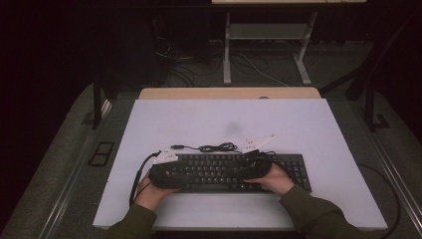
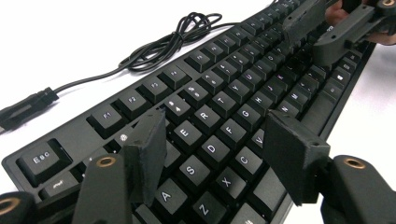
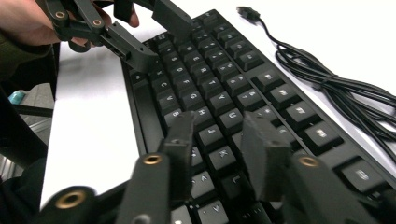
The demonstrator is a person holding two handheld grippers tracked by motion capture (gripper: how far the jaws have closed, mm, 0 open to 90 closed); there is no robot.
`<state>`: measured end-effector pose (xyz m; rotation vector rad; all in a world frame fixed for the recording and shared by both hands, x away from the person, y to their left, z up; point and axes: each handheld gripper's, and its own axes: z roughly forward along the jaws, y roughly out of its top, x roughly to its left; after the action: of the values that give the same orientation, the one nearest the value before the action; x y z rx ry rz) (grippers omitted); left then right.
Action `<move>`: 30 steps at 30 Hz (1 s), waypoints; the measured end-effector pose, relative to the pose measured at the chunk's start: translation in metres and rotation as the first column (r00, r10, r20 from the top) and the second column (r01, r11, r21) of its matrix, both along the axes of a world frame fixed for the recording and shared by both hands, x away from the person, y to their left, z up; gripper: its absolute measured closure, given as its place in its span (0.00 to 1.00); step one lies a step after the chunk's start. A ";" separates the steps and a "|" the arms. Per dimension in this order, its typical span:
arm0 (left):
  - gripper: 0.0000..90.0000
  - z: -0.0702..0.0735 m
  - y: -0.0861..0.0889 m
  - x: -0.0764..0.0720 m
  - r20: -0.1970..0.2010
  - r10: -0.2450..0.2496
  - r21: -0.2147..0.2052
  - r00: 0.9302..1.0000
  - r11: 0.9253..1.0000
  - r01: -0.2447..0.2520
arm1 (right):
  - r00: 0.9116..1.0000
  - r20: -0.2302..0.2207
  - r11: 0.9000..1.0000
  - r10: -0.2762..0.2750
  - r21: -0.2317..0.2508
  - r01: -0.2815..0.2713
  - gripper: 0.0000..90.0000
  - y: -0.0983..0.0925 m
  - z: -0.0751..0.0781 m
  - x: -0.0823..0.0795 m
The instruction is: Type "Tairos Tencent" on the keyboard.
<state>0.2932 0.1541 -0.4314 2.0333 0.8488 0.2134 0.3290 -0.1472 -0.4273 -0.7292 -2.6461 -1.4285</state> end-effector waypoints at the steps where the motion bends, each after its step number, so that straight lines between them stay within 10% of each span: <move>1: 0.40 0.000 0.000 -0.001 0.001 0.001 -0.001 1.000 1.000 -0.001 | 1.000 -0.005 1.000 0.006 -0.001 -0.006 0.79 0.001 0.000 0.000; 11: 0.32 -0.001 0.003 -0.005 0.002 0.008 -0.002 1.000 1.000 -0.008 | 0.997 -0.012 0.997 0.074 -0.008 -0.074 0.99 0.014 -0.003 -0.001; 30: 0.29 -0.001 0.002 -0.006 0.014 0.002 0.004 1.000 1.000 -0.002 | 0.995 -0.017 0.992 0.098 -0.078 -0.099 1.00 0.035 -0.013 -0.004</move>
<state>0.2868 0.1562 -0.4326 2.0319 0.8427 0.2308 0.3247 -0.1118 -0.4400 -0.6027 -2.7002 -1.2973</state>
